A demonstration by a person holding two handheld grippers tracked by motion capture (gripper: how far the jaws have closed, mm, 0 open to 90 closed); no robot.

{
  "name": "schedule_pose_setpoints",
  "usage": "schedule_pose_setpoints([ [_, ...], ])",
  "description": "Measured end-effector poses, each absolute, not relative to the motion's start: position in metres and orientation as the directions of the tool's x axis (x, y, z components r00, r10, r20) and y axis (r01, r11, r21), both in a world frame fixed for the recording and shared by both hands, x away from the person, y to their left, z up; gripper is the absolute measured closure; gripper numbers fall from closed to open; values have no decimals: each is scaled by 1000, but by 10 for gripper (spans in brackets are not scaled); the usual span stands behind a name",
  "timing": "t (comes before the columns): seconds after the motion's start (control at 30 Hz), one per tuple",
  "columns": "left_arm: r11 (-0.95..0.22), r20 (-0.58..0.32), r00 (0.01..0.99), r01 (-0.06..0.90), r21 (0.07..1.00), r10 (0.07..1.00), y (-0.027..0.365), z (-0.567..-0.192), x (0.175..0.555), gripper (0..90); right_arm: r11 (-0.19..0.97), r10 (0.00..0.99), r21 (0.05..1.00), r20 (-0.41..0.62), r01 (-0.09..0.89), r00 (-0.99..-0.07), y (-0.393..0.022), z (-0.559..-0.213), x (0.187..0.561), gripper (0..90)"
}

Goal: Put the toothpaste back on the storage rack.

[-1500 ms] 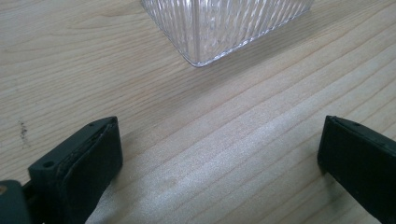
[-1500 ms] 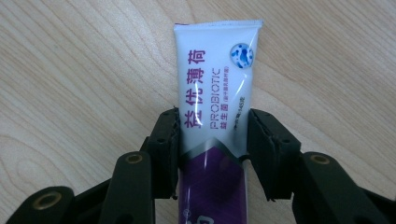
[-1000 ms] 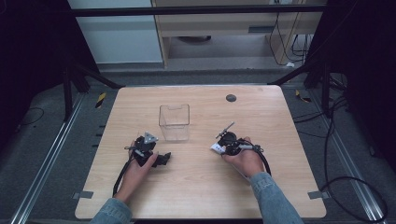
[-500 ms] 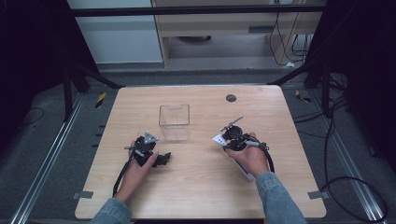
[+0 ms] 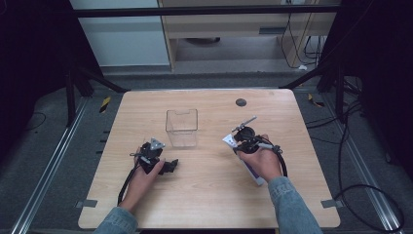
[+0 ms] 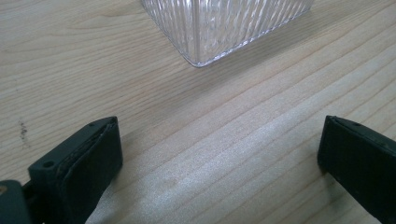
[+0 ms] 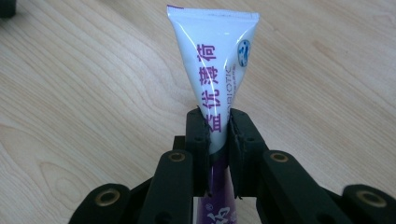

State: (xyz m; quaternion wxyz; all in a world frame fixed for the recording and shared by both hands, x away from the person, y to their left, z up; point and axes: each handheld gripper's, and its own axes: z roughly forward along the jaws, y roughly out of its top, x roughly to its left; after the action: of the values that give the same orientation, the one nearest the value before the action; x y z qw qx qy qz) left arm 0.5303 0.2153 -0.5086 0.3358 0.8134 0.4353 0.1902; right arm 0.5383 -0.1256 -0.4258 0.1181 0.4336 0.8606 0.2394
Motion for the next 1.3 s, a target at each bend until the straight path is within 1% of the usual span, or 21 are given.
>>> schedule_pose_setpoints([
  [0.17, -396, 17, 549, 580, 712, 836, 215, -509, 530, 0, 481, 811, 549, 18, 684, -585, -131, -419, 537, 797],
  [0.57, -396, 18, 549, 579, 712, 835, 215, -509, 530, 0, 460, 816, 586, 18, 667, -578, -136, -400, 535, 799],
  [1.17, -397, 18, 550, 579, 712, 835, 215, -509, 530, 0, 453, 818, 604, 10, 655, -575, -139, -392, 535, 800],
  [1.3, -396, 18, 550, 580, 712, 835, 215, -509, 530, 0, 446, 817, 622, 10, 643, -576, -140, -388, 534, 800],
])
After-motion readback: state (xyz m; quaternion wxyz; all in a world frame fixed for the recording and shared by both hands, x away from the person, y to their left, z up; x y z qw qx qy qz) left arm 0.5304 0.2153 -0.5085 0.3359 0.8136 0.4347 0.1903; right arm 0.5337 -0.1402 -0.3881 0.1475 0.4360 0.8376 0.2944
